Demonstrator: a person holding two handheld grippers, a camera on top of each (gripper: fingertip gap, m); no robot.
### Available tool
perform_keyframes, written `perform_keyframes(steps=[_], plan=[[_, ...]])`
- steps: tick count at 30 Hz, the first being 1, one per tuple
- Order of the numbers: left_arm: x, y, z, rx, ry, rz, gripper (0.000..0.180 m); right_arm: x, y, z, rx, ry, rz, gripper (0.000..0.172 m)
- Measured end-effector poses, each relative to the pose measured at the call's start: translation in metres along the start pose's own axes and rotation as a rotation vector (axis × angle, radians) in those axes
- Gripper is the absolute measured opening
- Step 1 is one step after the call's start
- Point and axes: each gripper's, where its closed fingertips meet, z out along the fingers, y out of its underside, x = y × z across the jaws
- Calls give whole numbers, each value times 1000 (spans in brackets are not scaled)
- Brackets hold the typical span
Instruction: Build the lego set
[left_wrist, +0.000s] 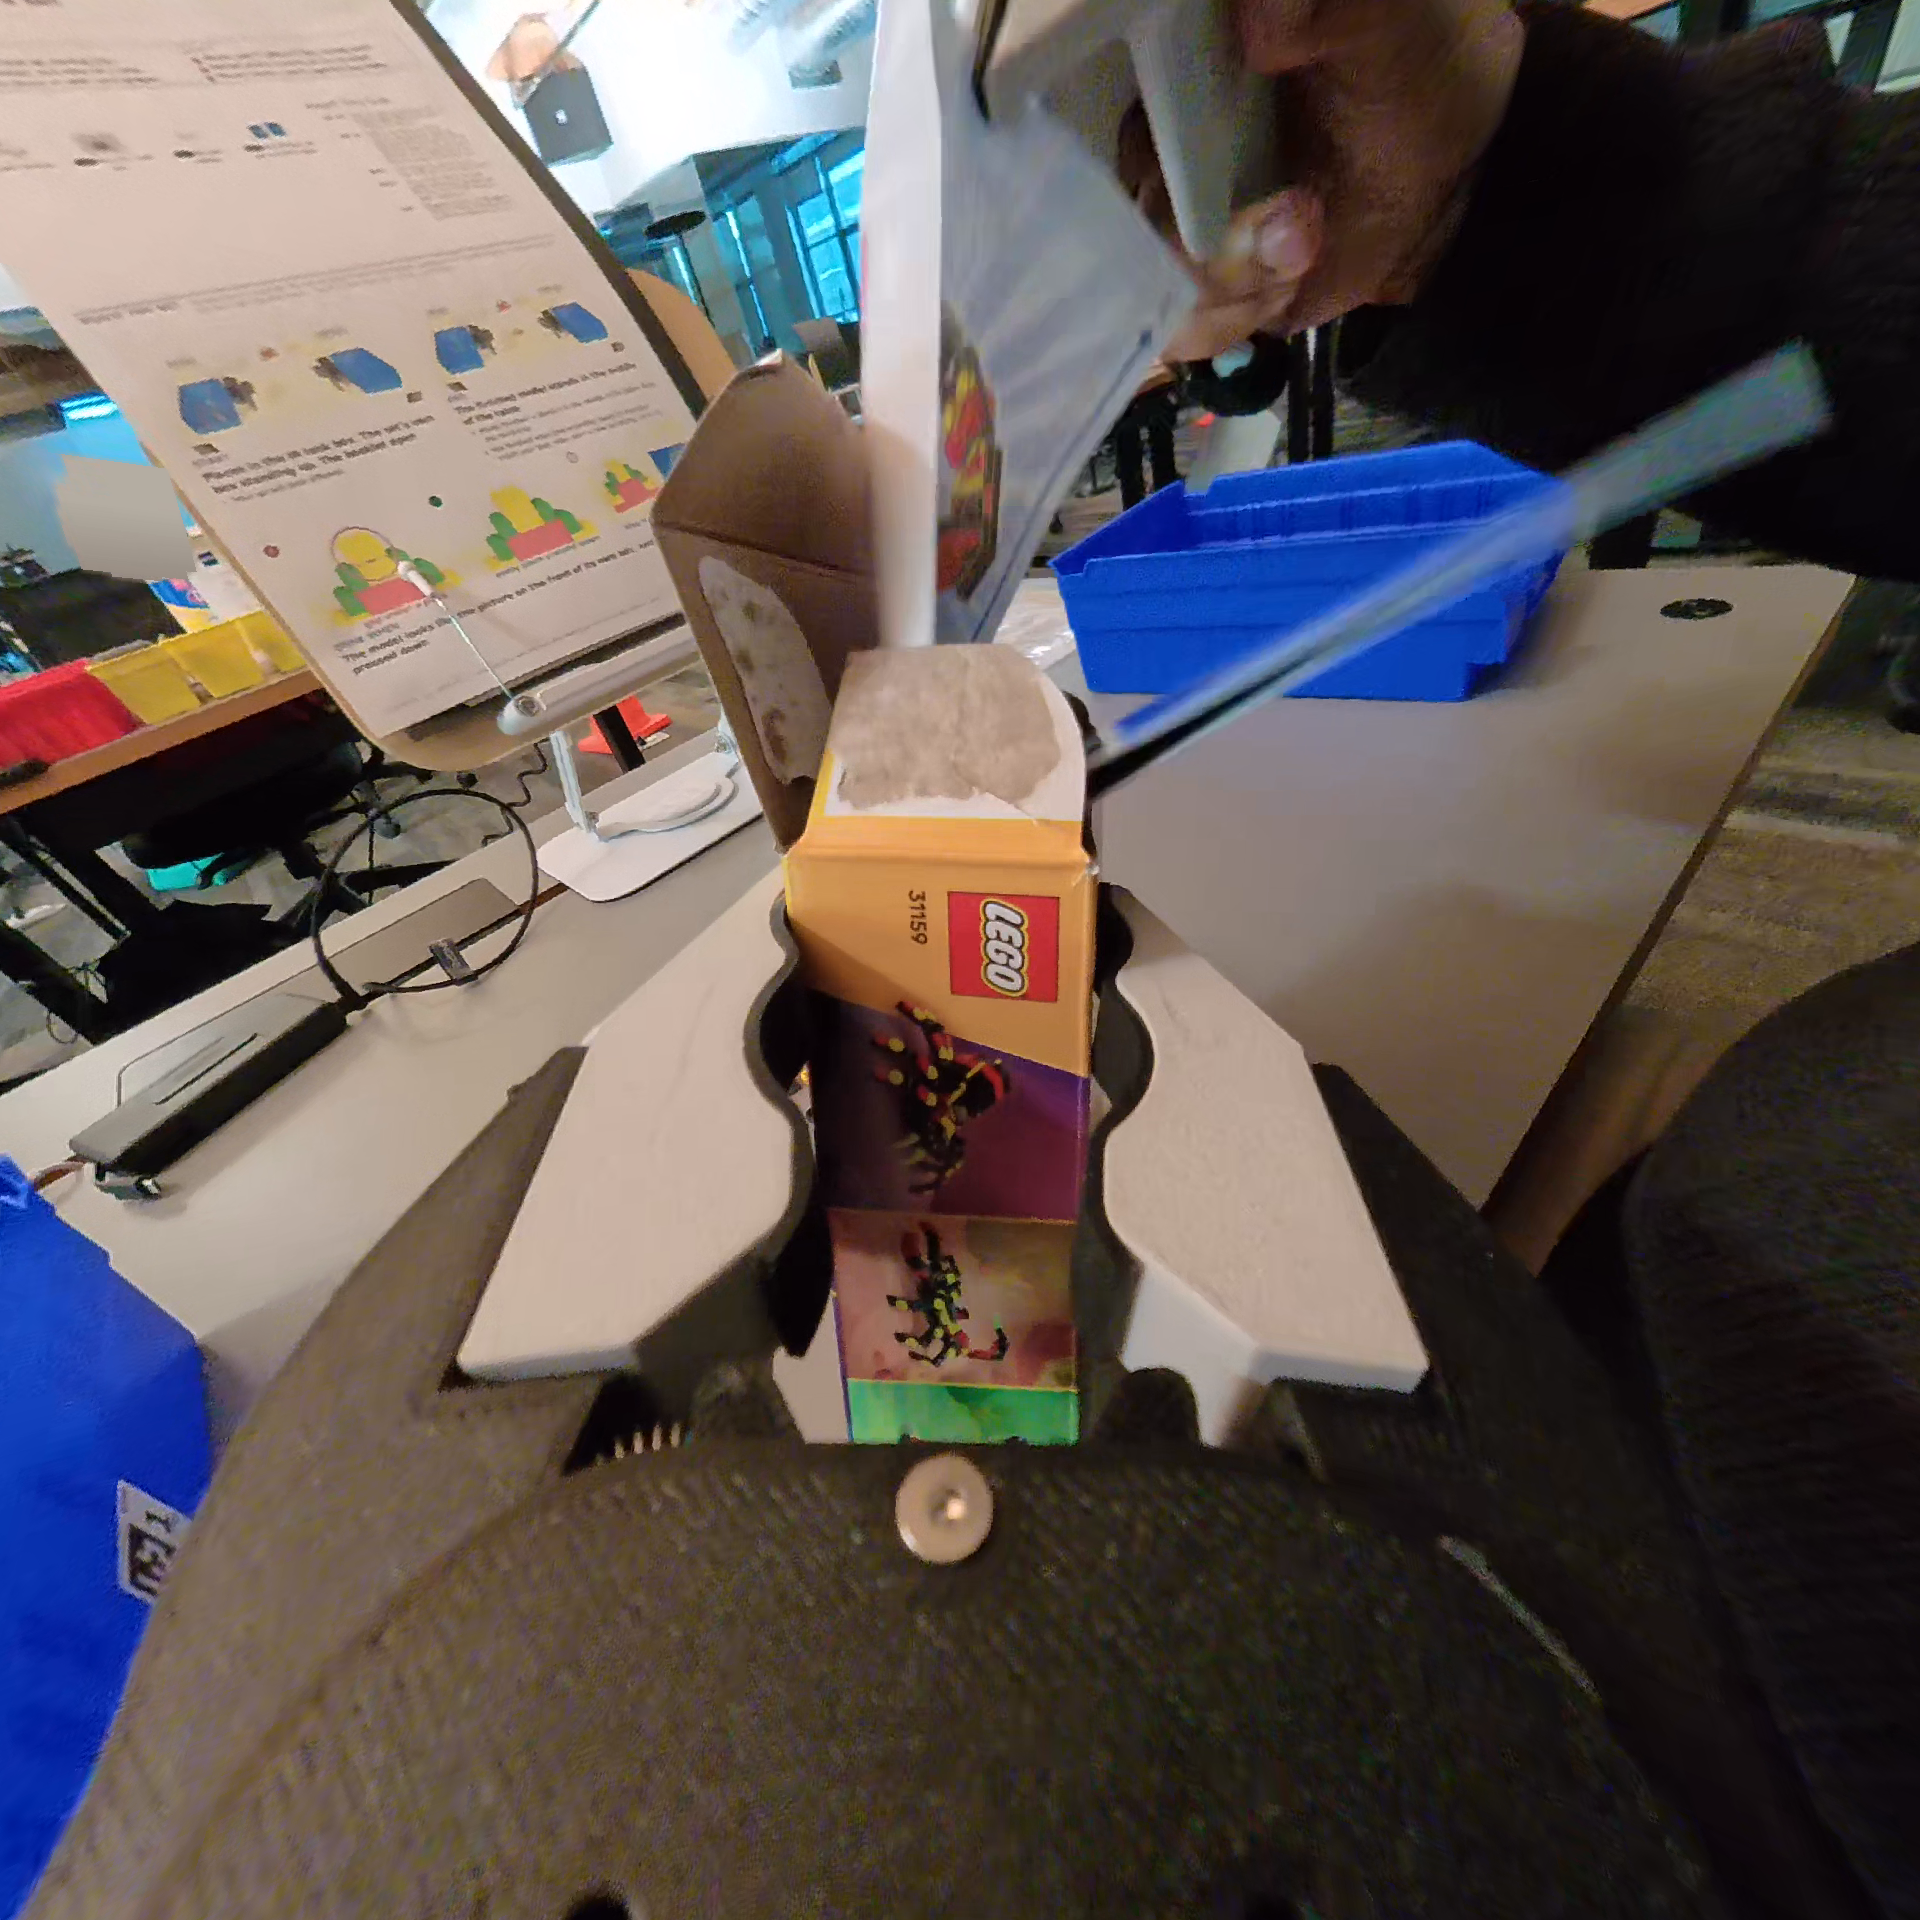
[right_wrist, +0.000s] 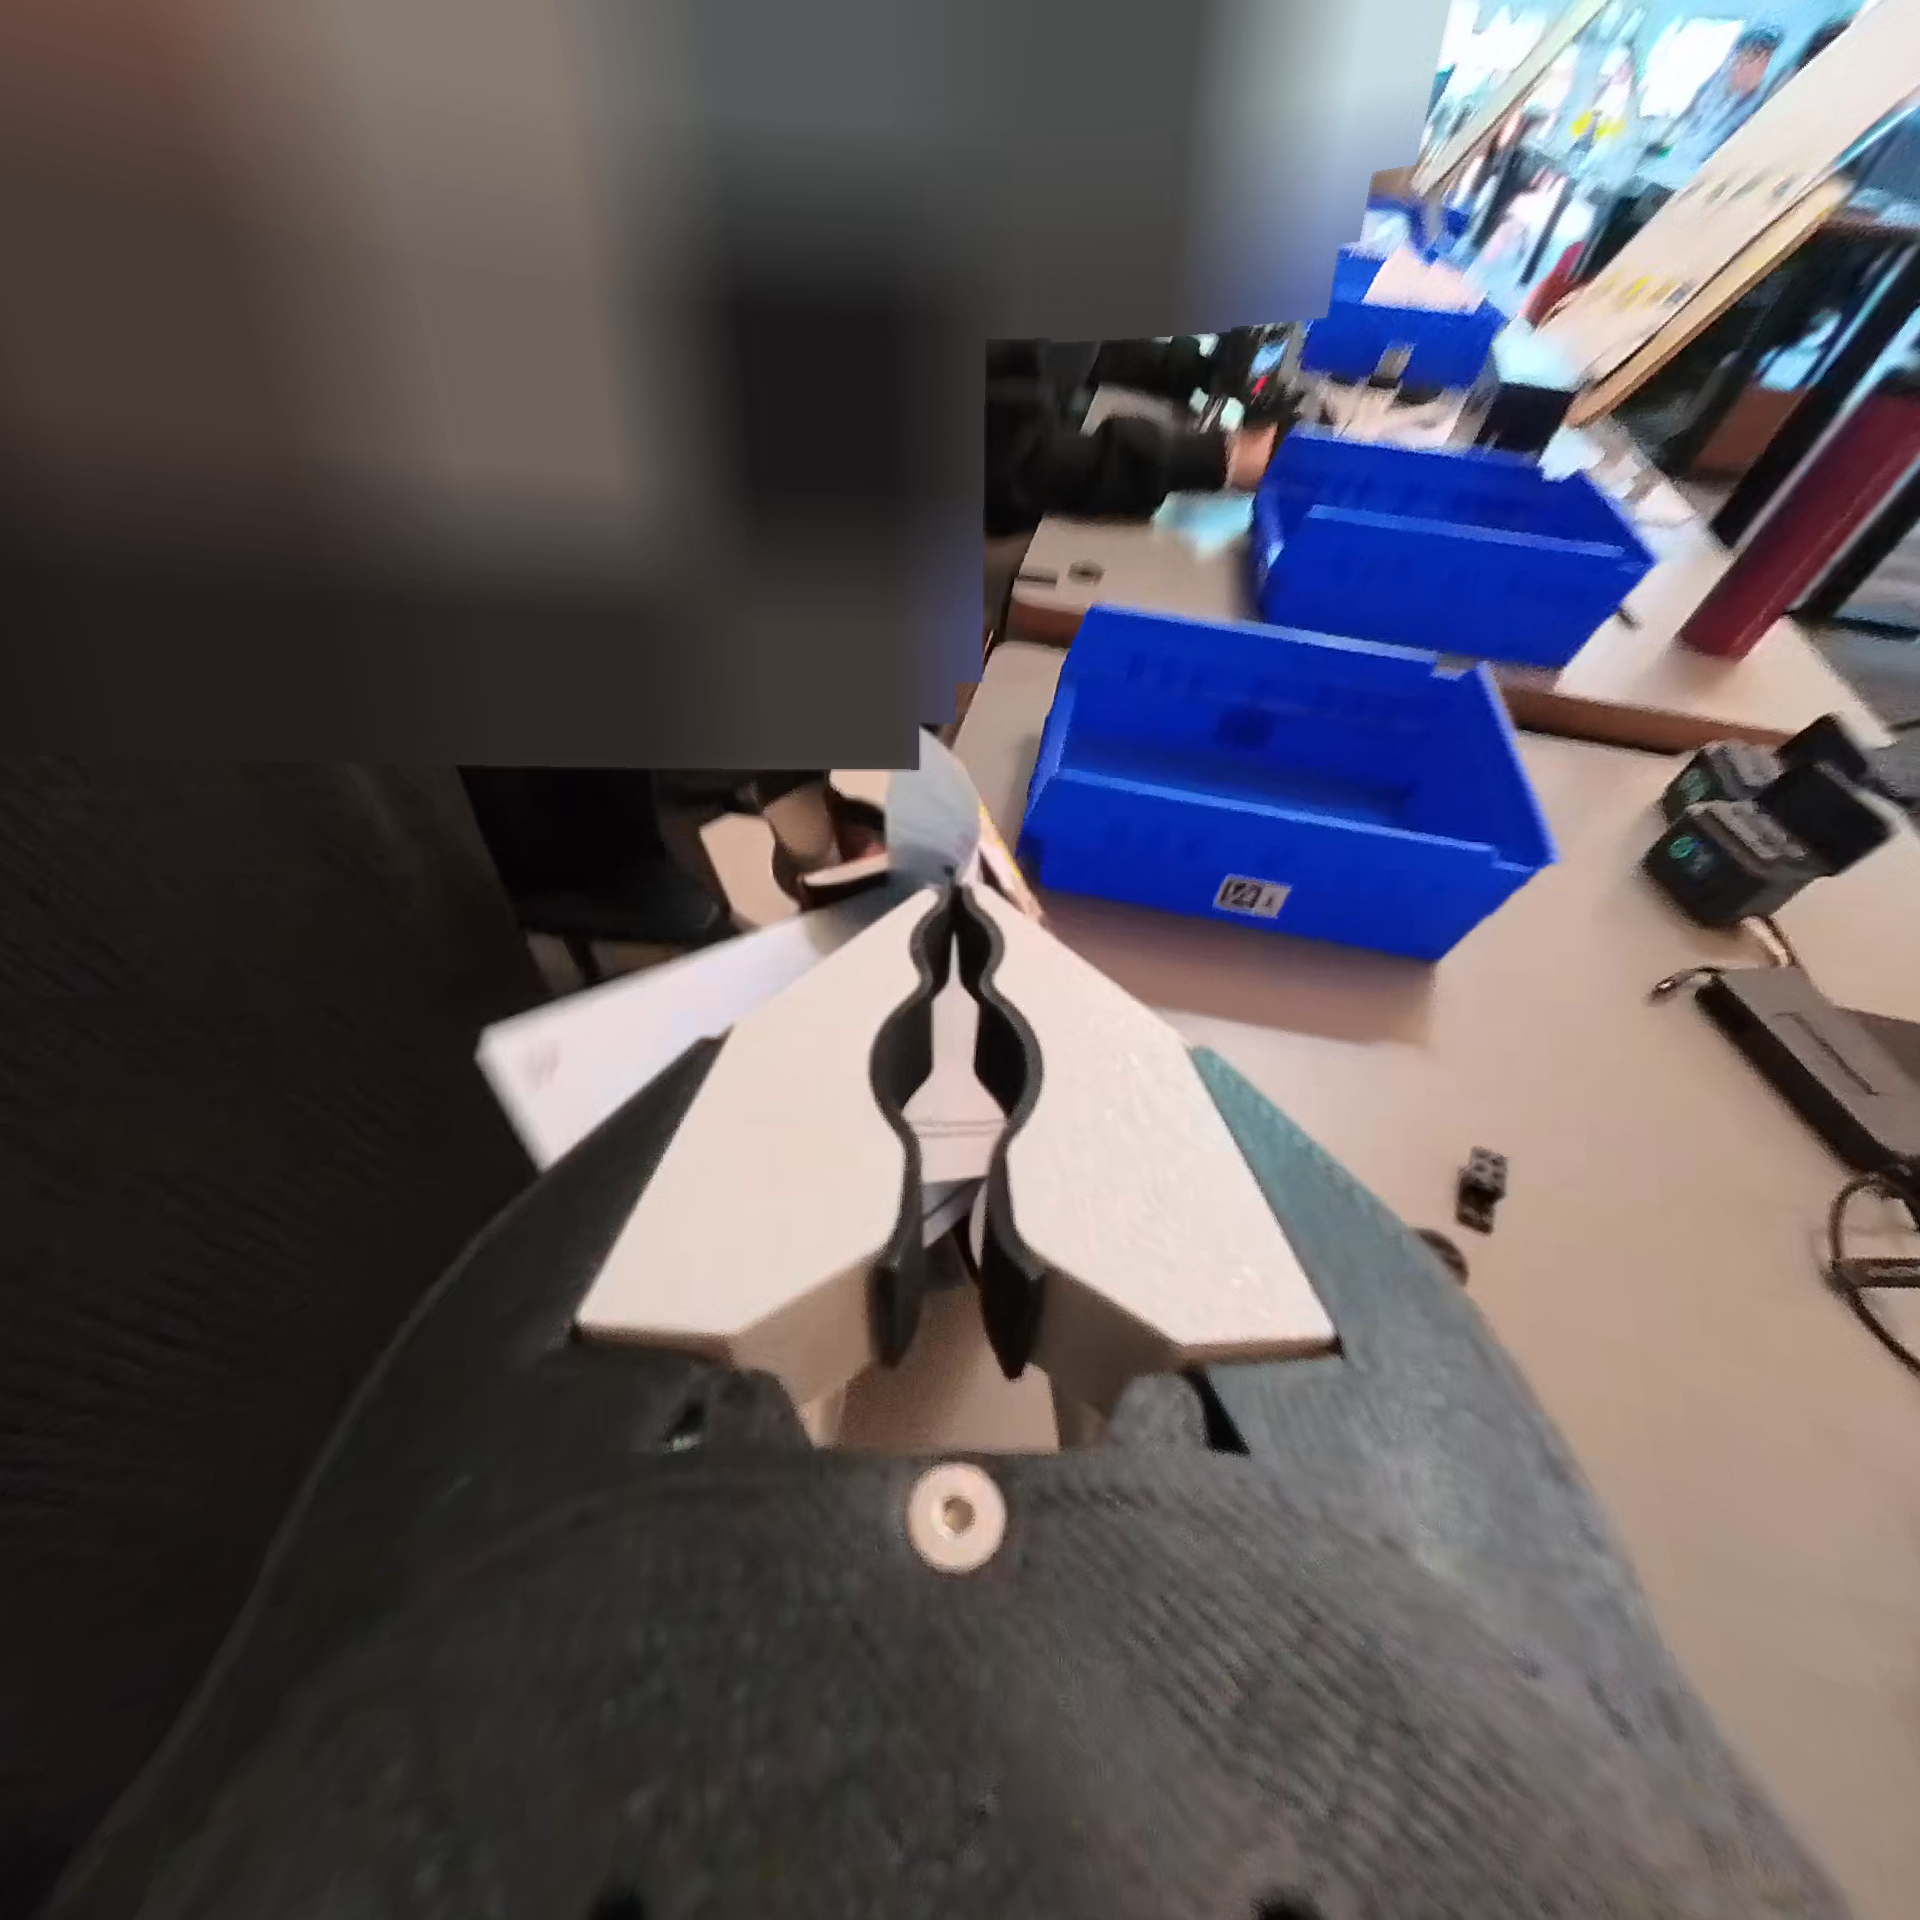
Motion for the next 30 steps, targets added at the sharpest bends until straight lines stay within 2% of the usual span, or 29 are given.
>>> perform_keyframes(steps=[7,10,13,16,20,24,27,30], plan=[[-10,4,0,-8,-39,-40,49,17,-24,-56,162,132,25,0],[-15,5,0,-9,-58,-53,50,20,-14,-74,134,209,18,0],[-23,3,-2,-4,-86,-64,50,15,-12,-97,186,235,51,0],[-32,-3,-6,16,-117,-85,50,11,-9,-123,229,284,77,0],[-53,-16,-17,44,-189,-106,50,9,2,-148,212,376,77,0],[-98,-35,-48,92,-353,-203,50,8,20,-160,193,418,102,0],[-156,-42,-89,101,-593,-232,49,13,43,-164,192,422,159,0],[-219,-31,-128,50,-809,-217,50,21,67,-161,194,420,218,0]])
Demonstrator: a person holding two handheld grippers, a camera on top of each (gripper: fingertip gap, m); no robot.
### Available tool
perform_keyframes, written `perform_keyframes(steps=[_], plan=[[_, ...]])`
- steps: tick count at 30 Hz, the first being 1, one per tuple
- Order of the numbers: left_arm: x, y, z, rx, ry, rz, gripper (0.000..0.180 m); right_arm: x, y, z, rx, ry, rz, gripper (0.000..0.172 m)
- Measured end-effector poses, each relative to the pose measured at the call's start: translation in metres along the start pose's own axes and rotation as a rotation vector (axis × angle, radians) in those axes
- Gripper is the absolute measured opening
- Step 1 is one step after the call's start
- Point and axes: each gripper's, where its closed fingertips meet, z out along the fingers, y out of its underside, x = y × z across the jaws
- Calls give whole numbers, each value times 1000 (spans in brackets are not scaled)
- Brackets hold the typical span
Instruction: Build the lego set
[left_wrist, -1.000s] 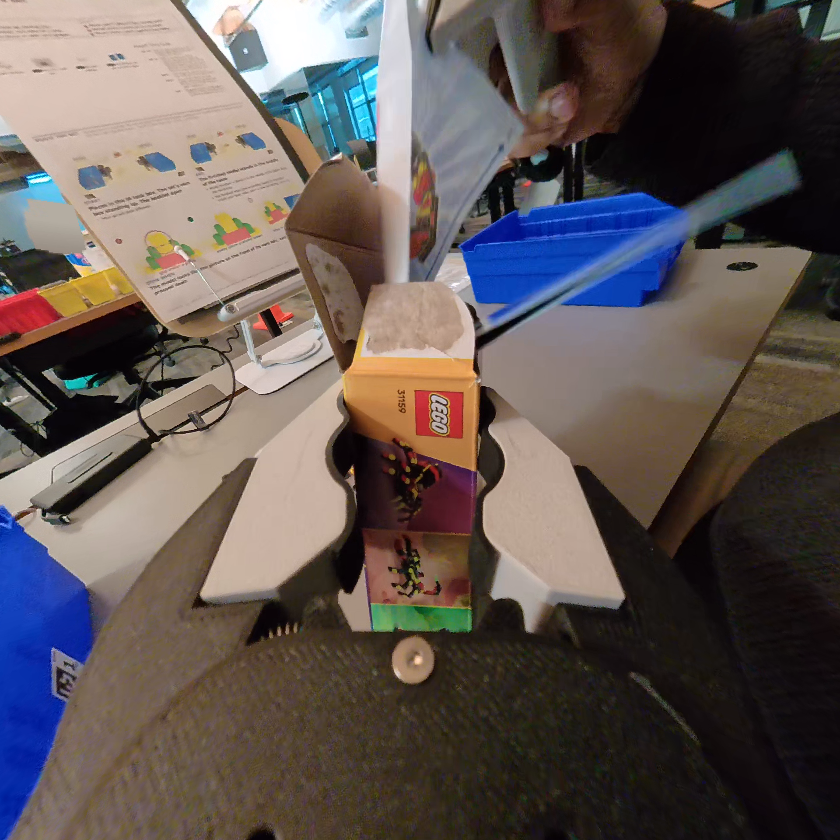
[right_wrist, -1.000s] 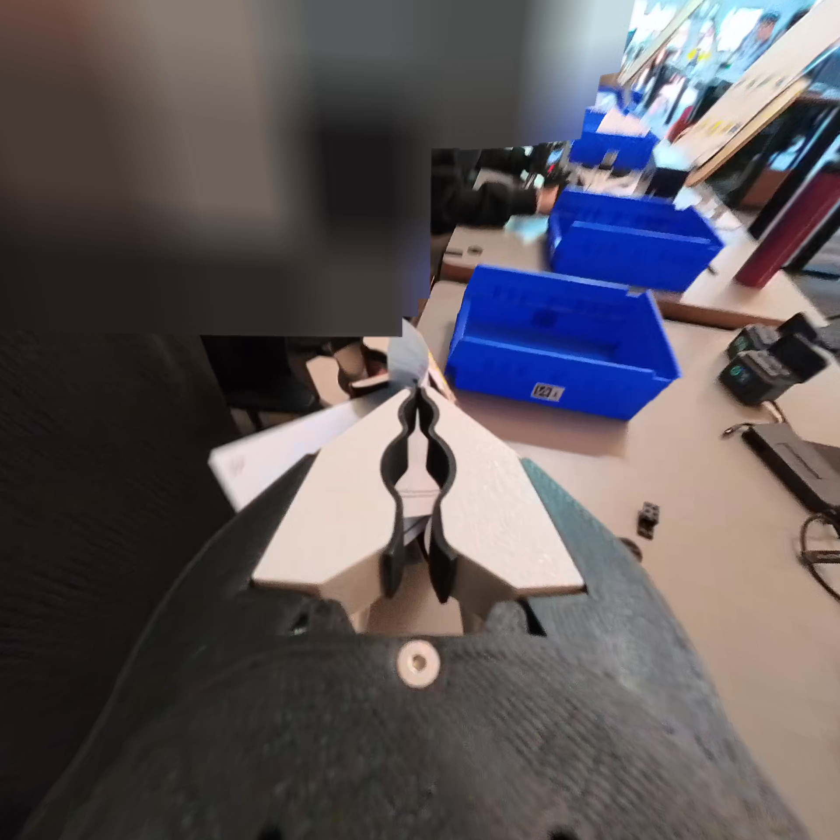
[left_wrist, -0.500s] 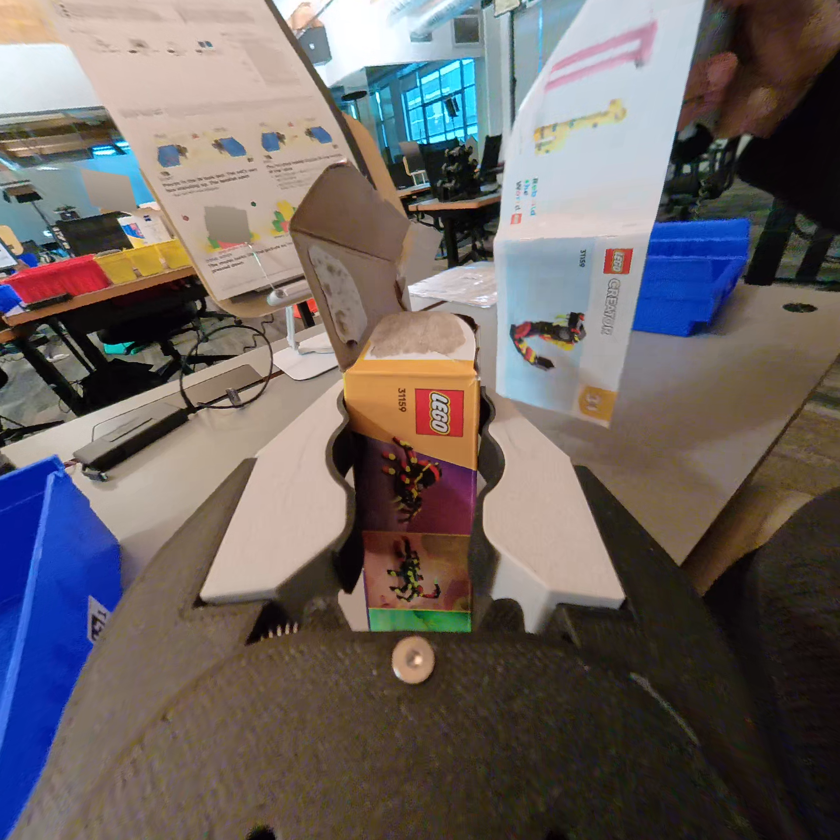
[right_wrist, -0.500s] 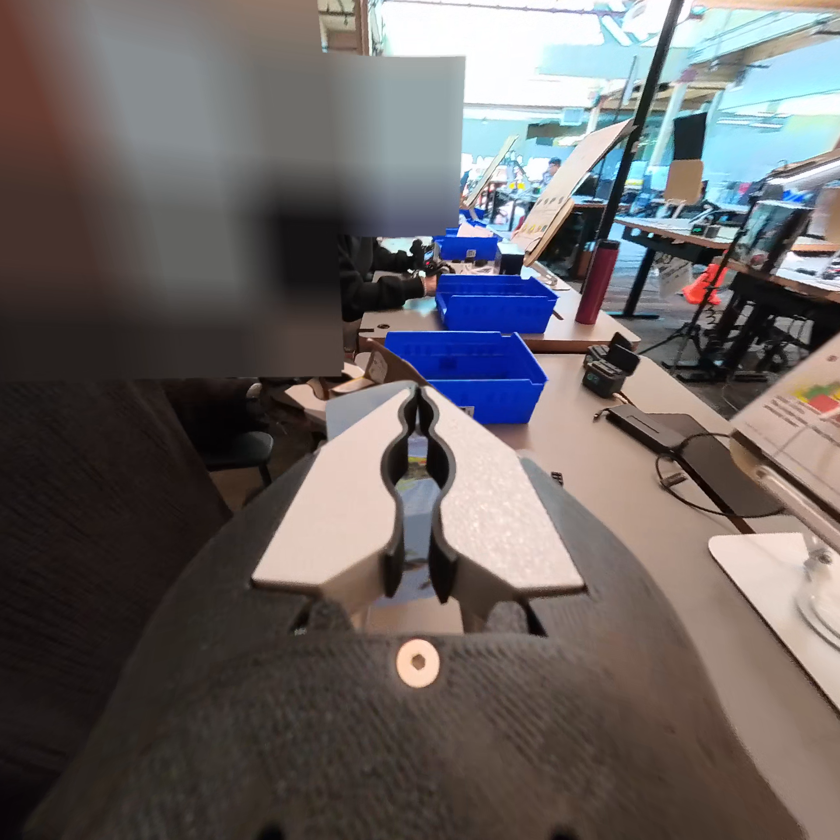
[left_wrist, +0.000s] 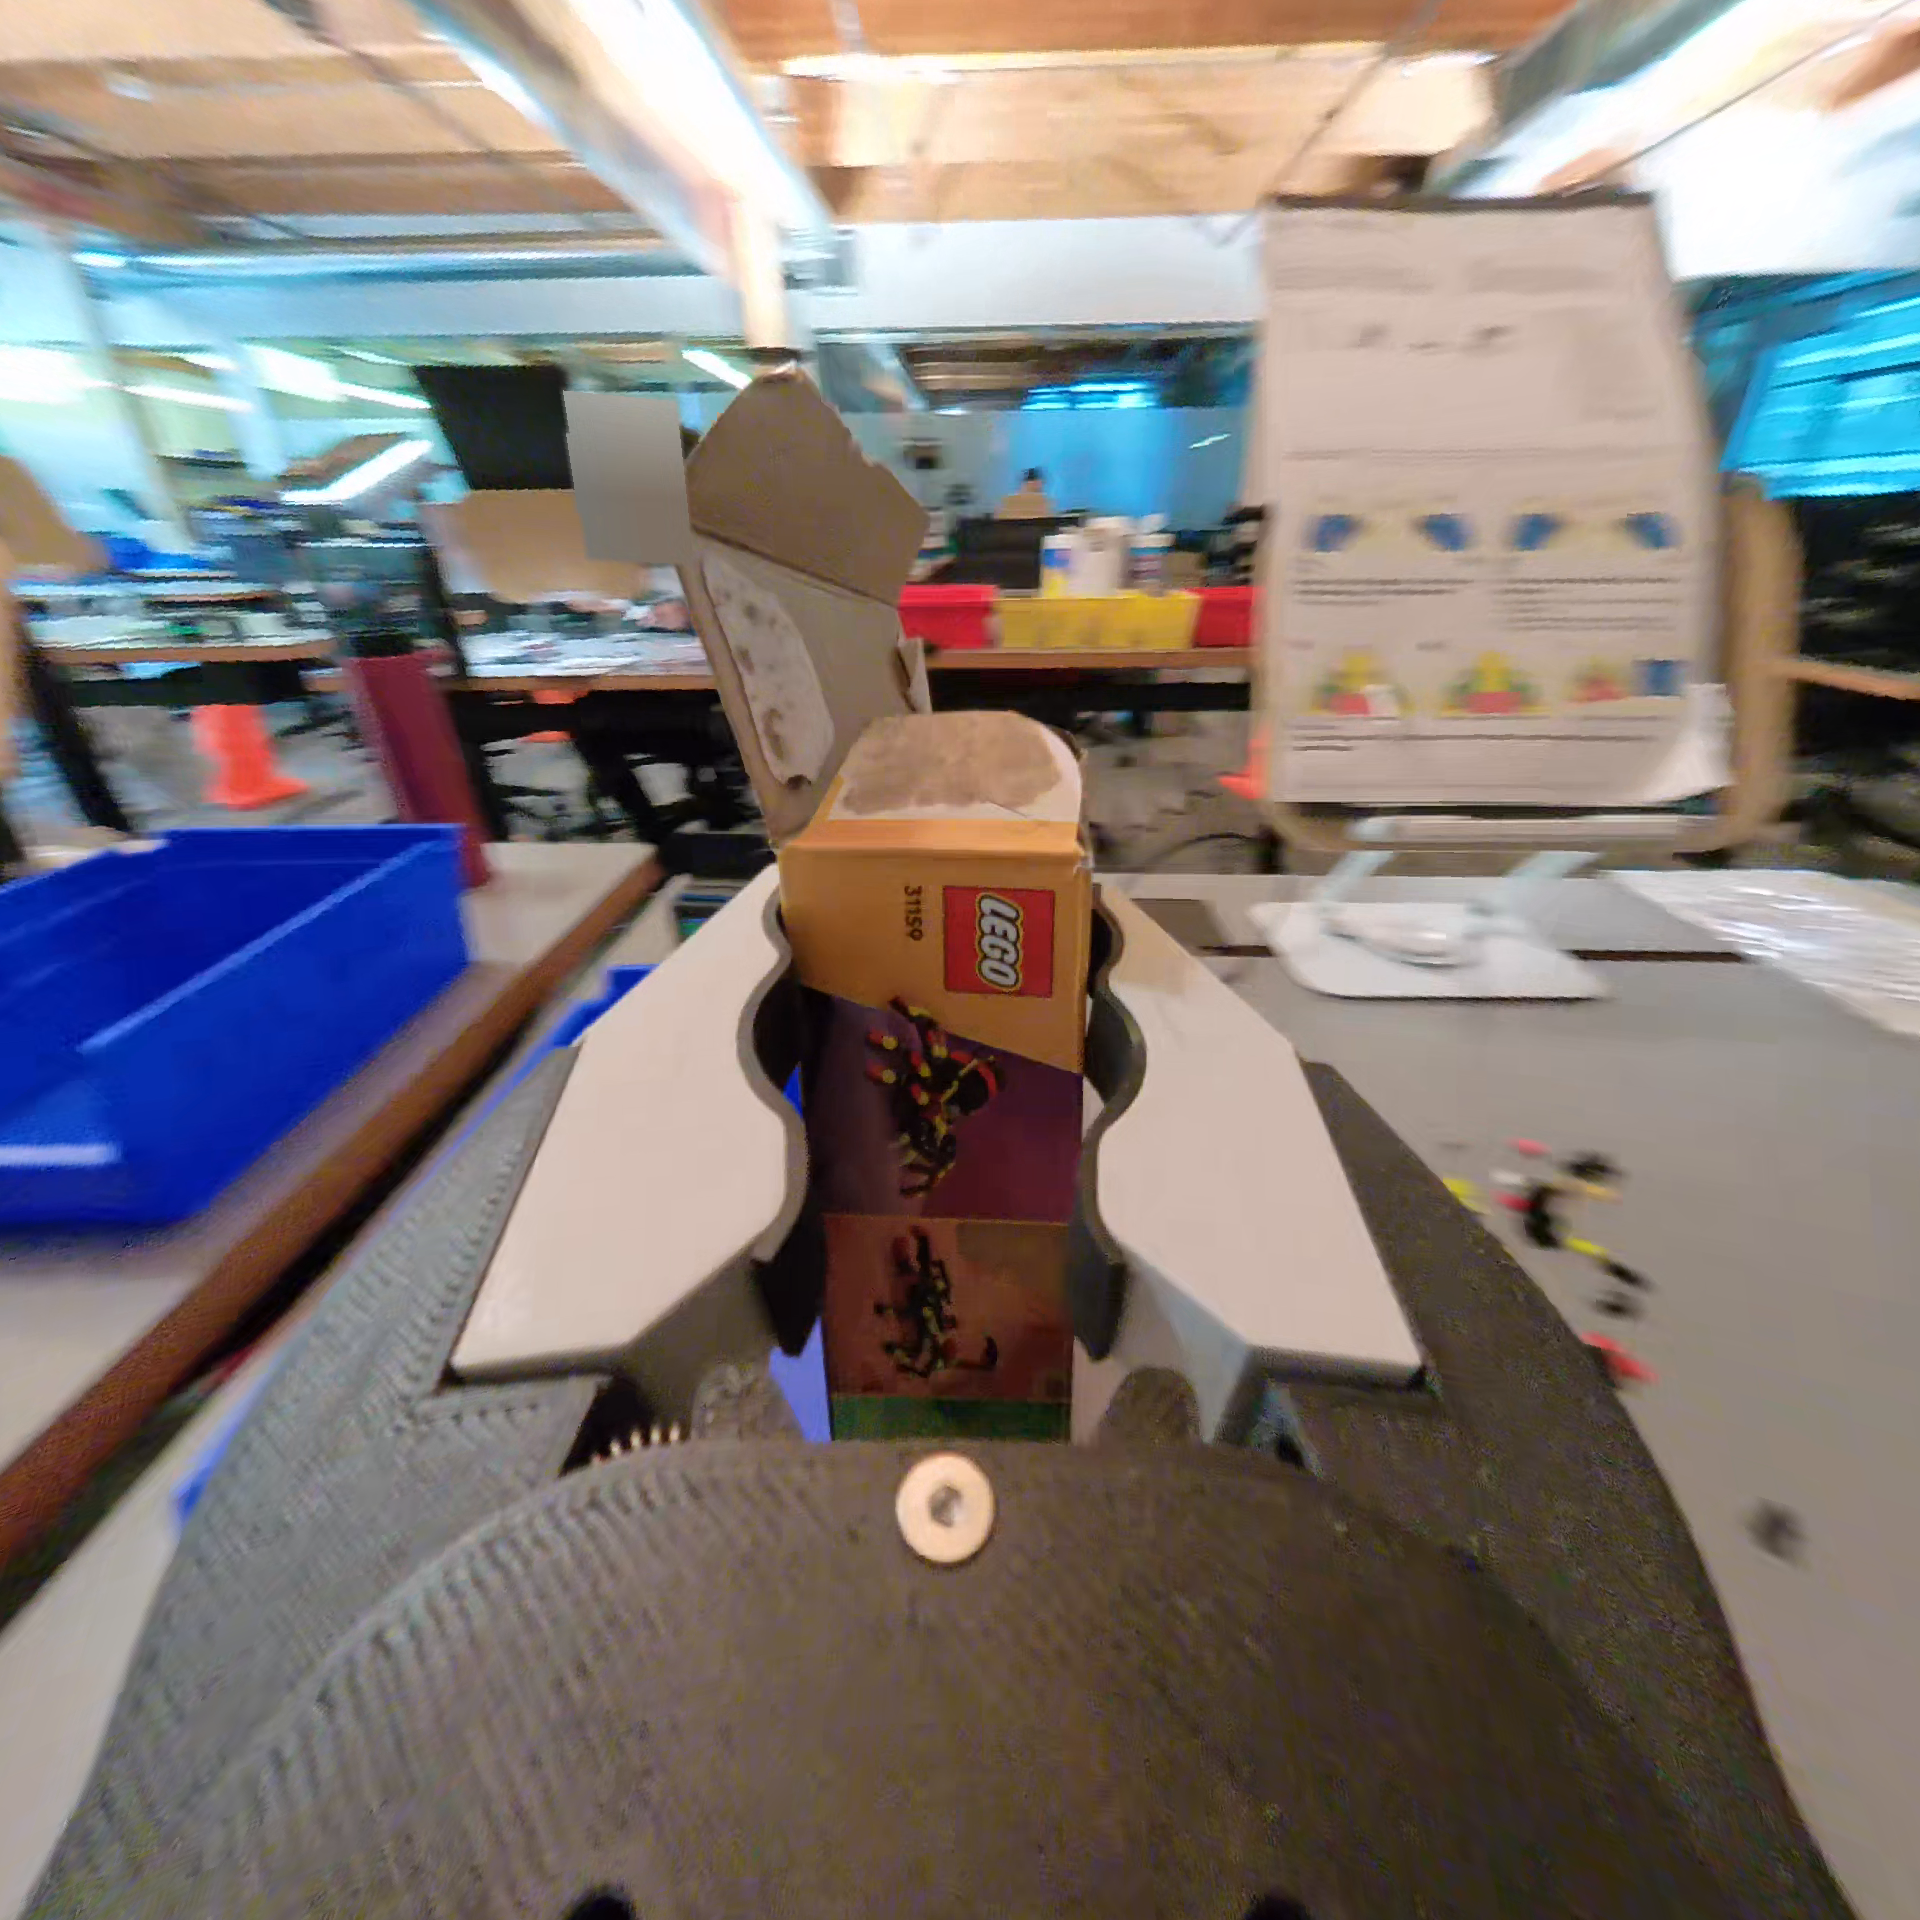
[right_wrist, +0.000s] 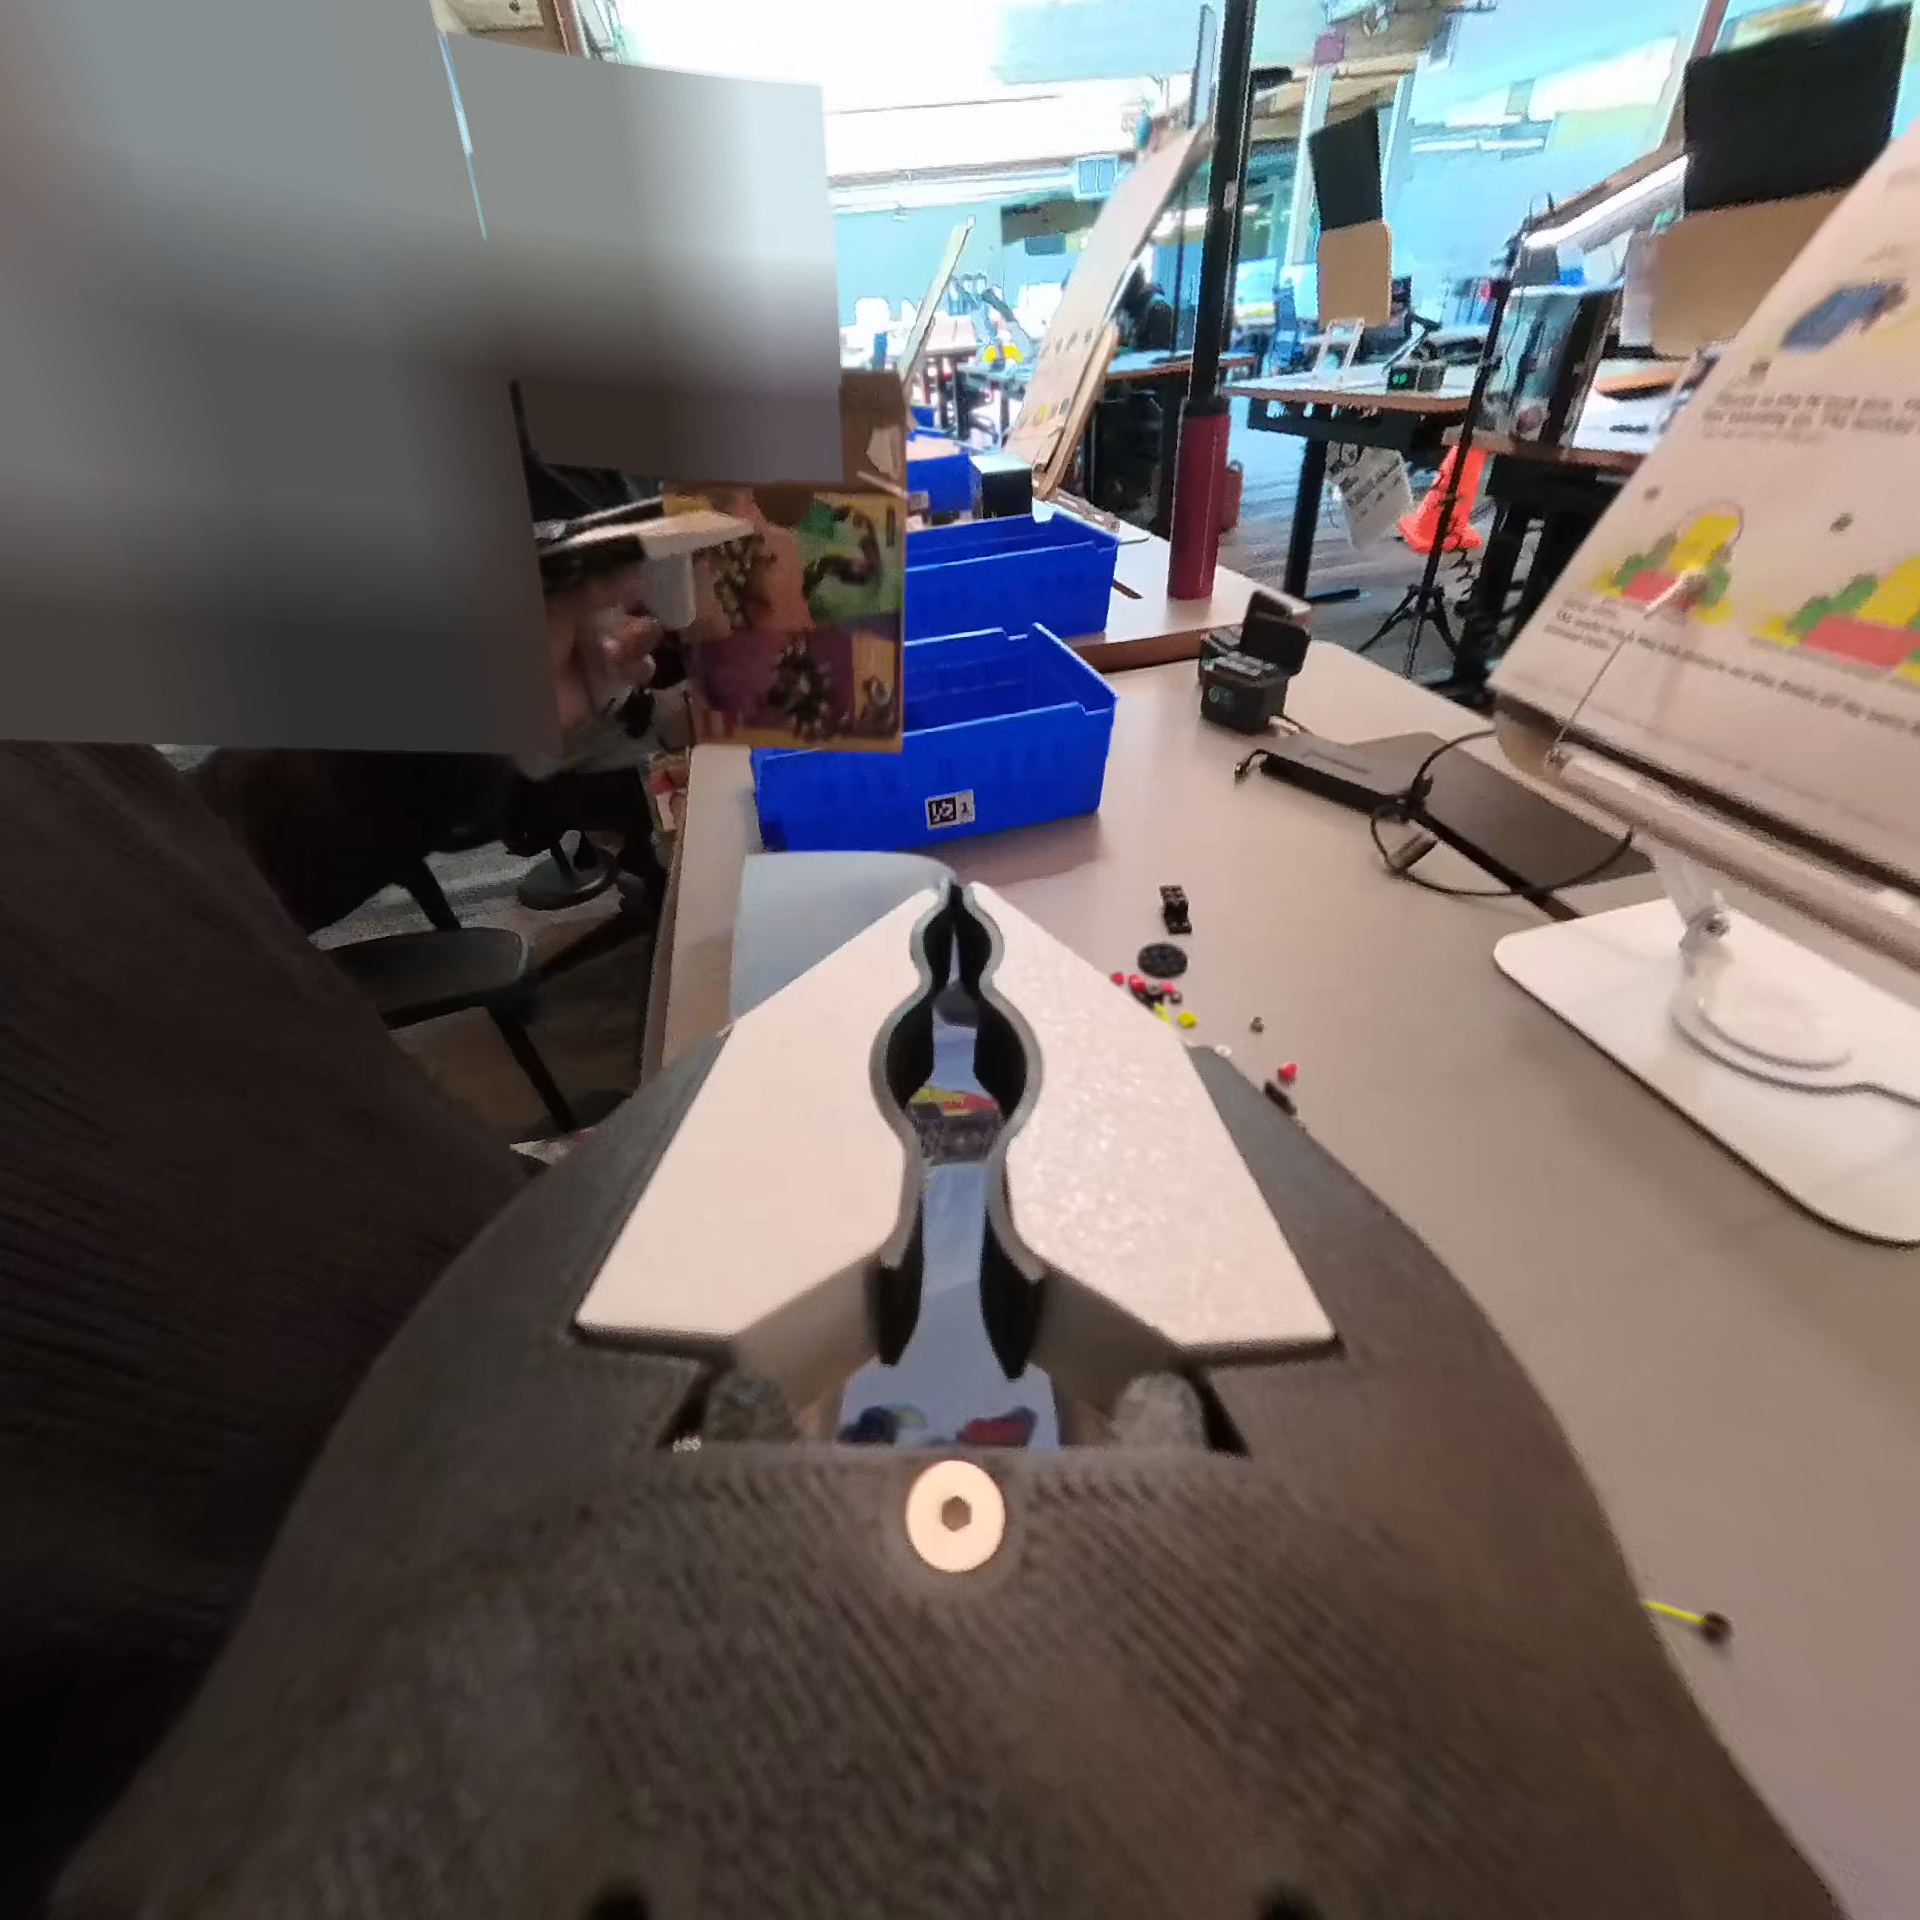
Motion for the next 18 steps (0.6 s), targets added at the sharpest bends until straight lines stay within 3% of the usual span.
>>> perform_keyframes(steps=[4,8,13,18], plan=[[-78,27,39,-28,-148,-80,49,7,24,18,-8,-68,90,0],[-128,61,71,-31,-231,-135,49,6,34,41,-27,-123,112,0],[-148,89,106,3,-219,-298,49,2,38,61,-47,-159,105,0],[-156,107,132,-29,-269,-198,49,3,43,71,-44,-174,144,0]])
